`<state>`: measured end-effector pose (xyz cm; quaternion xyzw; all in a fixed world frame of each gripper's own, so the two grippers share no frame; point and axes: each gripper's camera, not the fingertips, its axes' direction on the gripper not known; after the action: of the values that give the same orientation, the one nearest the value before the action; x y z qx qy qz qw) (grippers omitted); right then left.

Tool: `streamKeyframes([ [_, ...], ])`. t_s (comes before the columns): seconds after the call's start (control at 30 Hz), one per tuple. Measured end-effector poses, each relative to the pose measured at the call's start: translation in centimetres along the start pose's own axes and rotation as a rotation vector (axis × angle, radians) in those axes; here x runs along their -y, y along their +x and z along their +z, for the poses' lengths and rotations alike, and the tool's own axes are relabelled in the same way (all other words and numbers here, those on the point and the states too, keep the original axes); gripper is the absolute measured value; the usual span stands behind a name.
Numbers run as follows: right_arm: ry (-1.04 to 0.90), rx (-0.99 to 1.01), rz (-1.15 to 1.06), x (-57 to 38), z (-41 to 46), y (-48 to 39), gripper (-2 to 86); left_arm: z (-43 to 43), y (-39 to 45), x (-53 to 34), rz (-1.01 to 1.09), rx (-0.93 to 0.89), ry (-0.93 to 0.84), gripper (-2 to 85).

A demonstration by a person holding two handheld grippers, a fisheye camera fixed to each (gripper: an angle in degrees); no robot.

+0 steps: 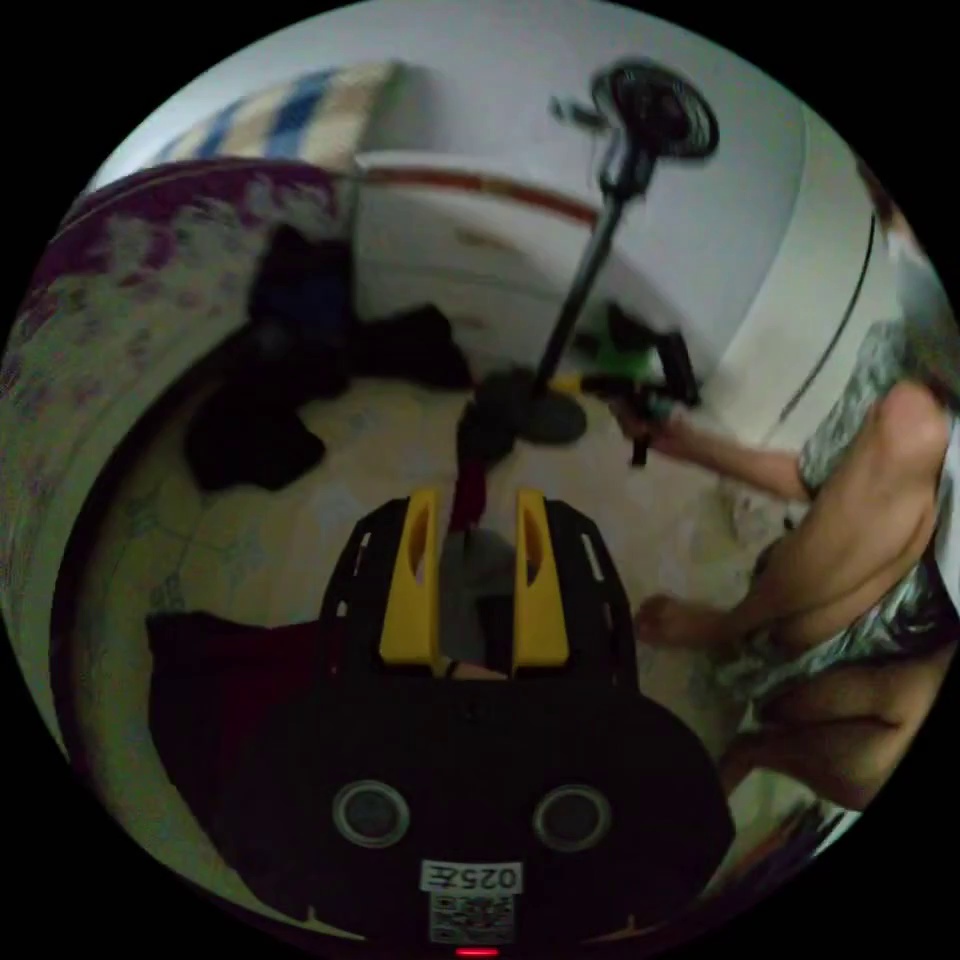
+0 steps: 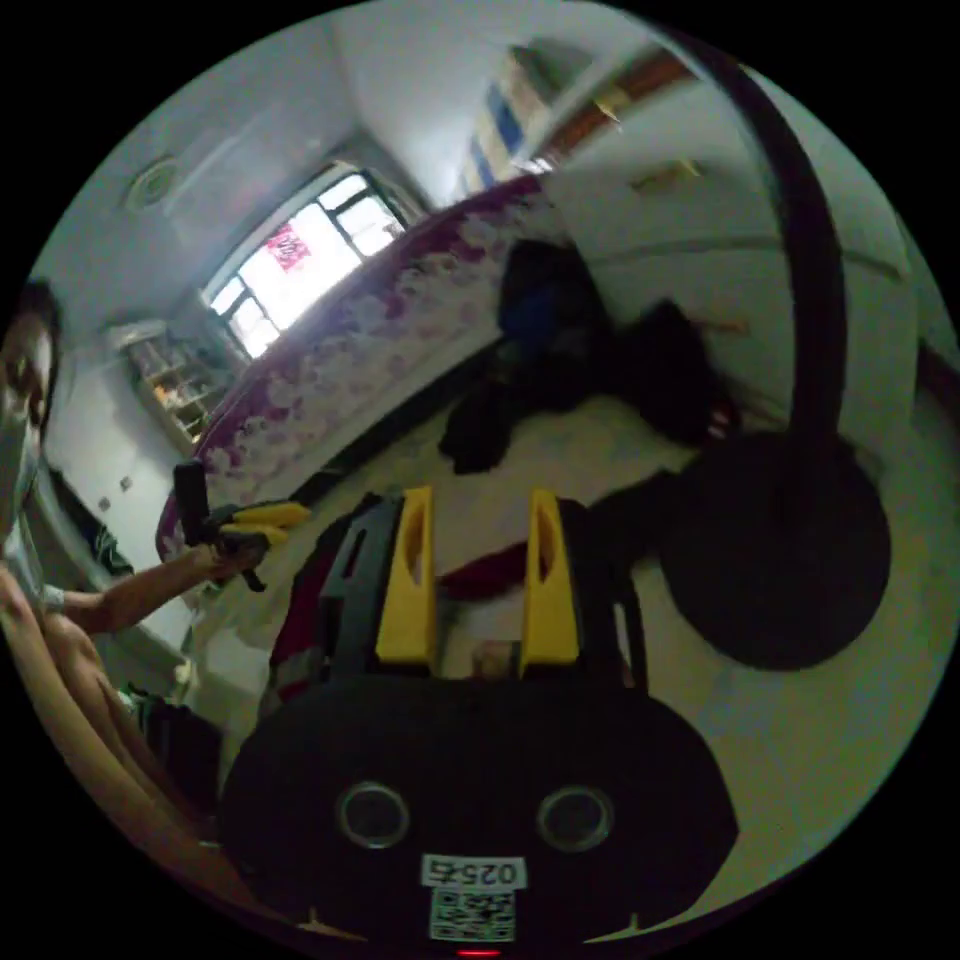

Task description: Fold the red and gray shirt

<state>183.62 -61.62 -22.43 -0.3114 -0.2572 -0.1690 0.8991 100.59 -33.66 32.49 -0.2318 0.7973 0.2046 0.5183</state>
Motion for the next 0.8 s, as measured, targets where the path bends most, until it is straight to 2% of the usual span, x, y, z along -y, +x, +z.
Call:
streamKeyframes([
  [0.03, -0.036, -0.040, 0.049, 0.3, -0.2, 3.1, 15.7, 5.3, 0.6, 2.4, 0.071, -0.010, -0.139, 9.6],
  [0.13, -0.110, -0.134, 0.218, 0.8, -0.8, 8.8, 15.7, 17.1, 2.3, 7.8, 0.194, 0.006, -0.315, 9.0],
  [0.27, -0.087, -0.052, 0.362, 1.3, -1.8, 11.5, 13.8, 27.3, 4.1, 14.7, 0.243, 0.109, -0.273, 8.3],
  [0.37, -0.037, -0.020, 0.404, 3.0, -2.3, 11.9, 12.1, 34.8, 5.6, 19.4, 0.228, 0.058, -0.302, 7.5],
  [0.47, -0.065, -0.044, 0.417, 5.3, -1.8, 12.1, 6.1, 41.4, 7.5, 21.9, 0.271, 0.120, -0.419, 5.1],
  [0.5, -0.122, -0.062, 0.439, 6.2, -1.3, 12.3, 1.8, 42.2, 7.9, 22.9, 0.251, 0.111, -0.357, 4.0],
  [0.53, -0.134, -0.073, 0.465, 6.7, -1.7, 12.4, 0.9, 43.4, 7.8, 23.7, 0.209, 0.103, -0.370, 3.2],
  [0.57, -0.107, -0.063, 0.471, 6.8, -2.3, 12.3, 0.5, 43.9, 7.8, 24.1, 0.194, 0.082, -0.374, 2.9],
  [0.63, 0.065, 0.072, 0.529, 7.1, -7.4, 11.1, -0.1, 44.8, 8.0, 25.7, 0.193, -0.210, -0.385, 2.2],
  [0.67, 0.103, 0.124, 0.534, 7.2, -9.0, 10.5, -0.2, 44.7, 8.0, 26.1, 0.190, -0.297, -0.372, 2.2],
  [0.73, 0.239, 0.213, 0.460, 8.5, -15.0, 7.1, -0.2, 43.1, 7.1, 28.6, 0.131, -0.449, -0.207, 3.3],
  [0.8, 0.266, 0.122, 0.345, 10.6, -17.2, 5.0, 0.1, 42.2, 5.1, 30.2, 0.062, -0.482, -0.097, 5.8],
])
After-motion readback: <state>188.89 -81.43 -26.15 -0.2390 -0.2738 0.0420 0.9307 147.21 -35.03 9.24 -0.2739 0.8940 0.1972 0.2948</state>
